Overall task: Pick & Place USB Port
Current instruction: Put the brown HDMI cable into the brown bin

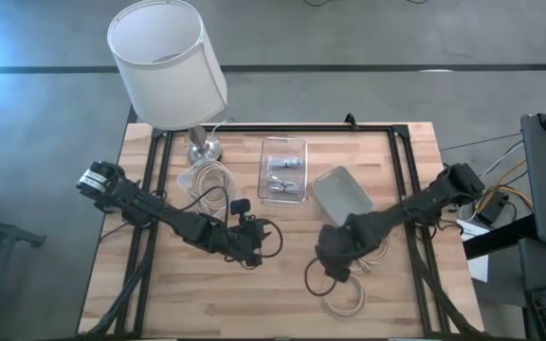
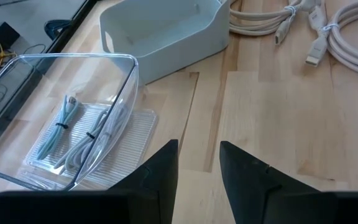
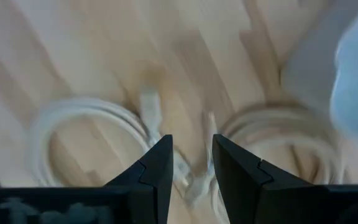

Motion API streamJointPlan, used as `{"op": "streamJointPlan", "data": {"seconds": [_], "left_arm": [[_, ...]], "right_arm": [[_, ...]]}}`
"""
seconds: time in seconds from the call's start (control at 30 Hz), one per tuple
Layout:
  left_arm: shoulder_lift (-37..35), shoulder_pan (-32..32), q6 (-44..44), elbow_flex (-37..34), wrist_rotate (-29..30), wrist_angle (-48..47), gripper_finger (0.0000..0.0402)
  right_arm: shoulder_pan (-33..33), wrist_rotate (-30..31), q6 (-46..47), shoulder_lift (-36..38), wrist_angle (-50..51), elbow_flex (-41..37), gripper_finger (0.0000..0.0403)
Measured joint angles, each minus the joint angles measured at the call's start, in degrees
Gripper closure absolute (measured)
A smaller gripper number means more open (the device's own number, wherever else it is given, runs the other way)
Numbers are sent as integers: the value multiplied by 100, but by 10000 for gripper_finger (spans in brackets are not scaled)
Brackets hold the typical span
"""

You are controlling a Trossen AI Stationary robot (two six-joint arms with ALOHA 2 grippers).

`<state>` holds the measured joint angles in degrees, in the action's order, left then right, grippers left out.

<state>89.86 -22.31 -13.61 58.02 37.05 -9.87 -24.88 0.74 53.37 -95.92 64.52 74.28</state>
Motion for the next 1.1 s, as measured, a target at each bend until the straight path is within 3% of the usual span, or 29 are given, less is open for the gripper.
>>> {"op": "streamJointPlan", "data": {"seconds": [0.23,0.53,1.1], "left_arm": [[0,2,-4,0,0,1,280],[0,7,-7,0,-1,2,280],[0,7,-8,0,-1,6,280]], "right_arm": [[-142,-466,1148,-4,-70,-887,284],[-140,-977,1237,-4,-870,-1705,277],[-136,-660,1243,-22,-1539,-2371,290]]}}
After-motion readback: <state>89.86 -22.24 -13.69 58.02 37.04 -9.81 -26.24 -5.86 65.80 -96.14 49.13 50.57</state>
